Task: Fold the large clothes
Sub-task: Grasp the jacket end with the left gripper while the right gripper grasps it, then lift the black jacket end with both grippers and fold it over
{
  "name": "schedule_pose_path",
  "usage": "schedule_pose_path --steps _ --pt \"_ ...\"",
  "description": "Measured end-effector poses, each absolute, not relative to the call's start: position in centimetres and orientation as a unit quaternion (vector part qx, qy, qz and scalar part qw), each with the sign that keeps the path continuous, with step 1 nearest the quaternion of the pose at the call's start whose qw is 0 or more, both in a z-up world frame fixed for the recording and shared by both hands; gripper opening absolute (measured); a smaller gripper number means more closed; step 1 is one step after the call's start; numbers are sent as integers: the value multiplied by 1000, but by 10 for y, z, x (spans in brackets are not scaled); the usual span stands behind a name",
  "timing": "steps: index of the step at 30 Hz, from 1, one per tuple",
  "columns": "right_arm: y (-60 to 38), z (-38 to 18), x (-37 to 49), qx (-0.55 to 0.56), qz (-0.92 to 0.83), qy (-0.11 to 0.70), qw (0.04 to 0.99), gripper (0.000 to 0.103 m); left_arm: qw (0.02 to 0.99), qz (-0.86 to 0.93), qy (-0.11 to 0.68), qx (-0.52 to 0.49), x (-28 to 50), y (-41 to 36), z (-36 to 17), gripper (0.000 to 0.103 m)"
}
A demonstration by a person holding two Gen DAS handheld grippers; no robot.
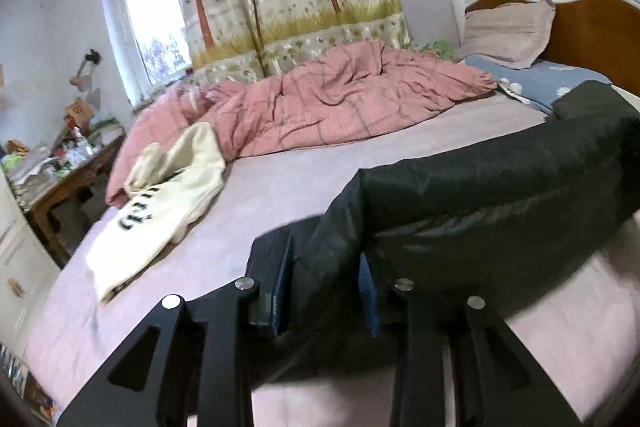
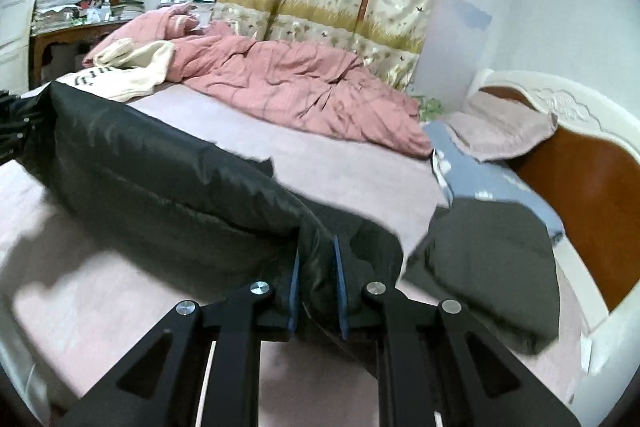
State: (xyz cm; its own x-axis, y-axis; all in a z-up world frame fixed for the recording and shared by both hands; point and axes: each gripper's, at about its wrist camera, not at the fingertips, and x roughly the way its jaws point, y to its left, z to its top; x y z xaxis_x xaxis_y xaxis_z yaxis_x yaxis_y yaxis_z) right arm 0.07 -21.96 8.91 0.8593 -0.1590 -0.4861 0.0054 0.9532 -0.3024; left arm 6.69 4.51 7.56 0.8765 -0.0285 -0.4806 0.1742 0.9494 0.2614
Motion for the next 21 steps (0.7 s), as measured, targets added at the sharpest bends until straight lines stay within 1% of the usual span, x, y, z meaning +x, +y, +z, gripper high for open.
schedule_pose_path --steps 3,5,7,8,9,11,13,15,16,17,19,21 --pt "-223 80 49 -148 -49 268 951 15 953 -54 262 144 114 44 67 34" --pt "-230 70 87 -118 -34 283 951 15 949 -49 280 138 138 44 61 34" --pt "-237 59 114 -102 -22 303 947 15 948 -52 284 136 154 44 53 36" --pt "-241 54 125 -91 -16 308 947 15 947 -50 284 139 160 44 48 38" --pt "-245 50 131 -79 -9 308 948 15 947 -47 286 141 166 45 43 41" --pt "-250 39 144 -64 -1 314 947 15 945 -56 294 130 178 46 31 41" --pt "-249 29 151 -71 -7 312 947 17 952 -65 275 121 183 47 23 42" --pt "-246 22 154 -85 -16 300 950 21 952 -69 272 121 190 47 14 43" --pt "-246 21 153 -87 -16 289 953 22 953 -69 272 117 192 47 13 43" --pt "-250 21 150 -68 -9 278 958 25 957 -69 260 111 188 49 16 43" --pt "-263 27 137 0 18 259 966 34 964 -70 232 106 176 54 28 49" --pt "-278 39 113 38 12 215 976 63 975 -52 190 101 155 64 46 75"
